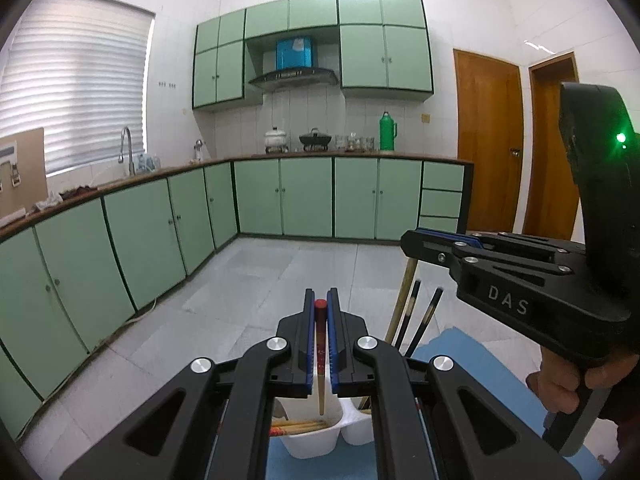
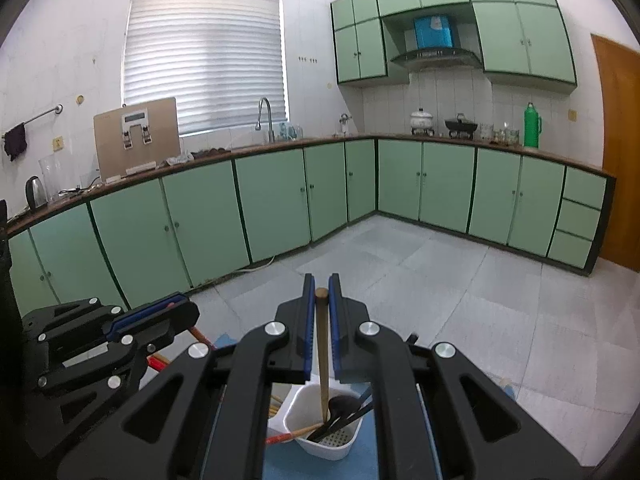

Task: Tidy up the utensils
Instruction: 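Lift both chopsticks and lower them into the white holder, then open both tools to release the chopsticks into the holder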

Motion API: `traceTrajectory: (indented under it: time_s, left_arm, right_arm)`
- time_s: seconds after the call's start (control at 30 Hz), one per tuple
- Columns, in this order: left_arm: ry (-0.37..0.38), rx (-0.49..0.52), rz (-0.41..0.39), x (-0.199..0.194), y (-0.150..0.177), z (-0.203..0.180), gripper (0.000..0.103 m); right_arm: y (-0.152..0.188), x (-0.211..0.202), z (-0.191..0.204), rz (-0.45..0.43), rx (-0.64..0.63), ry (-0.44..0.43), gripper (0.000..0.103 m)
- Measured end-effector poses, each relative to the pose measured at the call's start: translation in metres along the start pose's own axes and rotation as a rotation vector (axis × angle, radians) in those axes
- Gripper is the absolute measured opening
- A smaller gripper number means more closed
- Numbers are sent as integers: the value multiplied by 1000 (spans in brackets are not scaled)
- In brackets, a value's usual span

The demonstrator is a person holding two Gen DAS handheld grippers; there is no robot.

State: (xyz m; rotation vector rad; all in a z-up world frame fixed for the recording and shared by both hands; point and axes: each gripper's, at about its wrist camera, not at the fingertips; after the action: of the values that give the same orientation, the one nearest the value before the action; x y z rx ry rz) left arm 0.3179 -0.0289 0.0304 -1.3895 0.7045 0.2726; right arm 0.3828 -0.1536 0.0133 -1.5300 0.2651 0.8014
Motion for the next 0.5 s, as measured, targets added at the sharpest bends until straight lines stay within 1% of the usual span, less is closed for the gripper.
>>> traceTrajectory:
  time_s: [0.3,0.4,0.5]
  left_arm:
    - [2,-20,83,30,17,9,6]
    - [3,-24,95,31,21,10,6]
    - [3,-34,97,27,21,10,8]
  right_arm:
    - [25,29,4,76,24,-7,6]
    - [32,33,4,98,29,-18,7]
    - [36,29,6,97,29,-9,11]
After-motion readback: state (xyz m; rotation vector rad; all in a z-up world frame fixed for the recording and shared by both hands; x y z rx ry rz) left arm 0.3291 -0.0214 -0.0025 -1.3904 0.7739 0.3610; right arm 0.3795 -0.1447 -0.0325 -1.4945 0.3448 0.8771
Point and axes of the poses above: each gripper's, at about its wrist camera, not at the fingertips, and x roughly the way its jaws point, z to its left, y to its underside, and after that the axes turned 15 degrees about z, right-handed
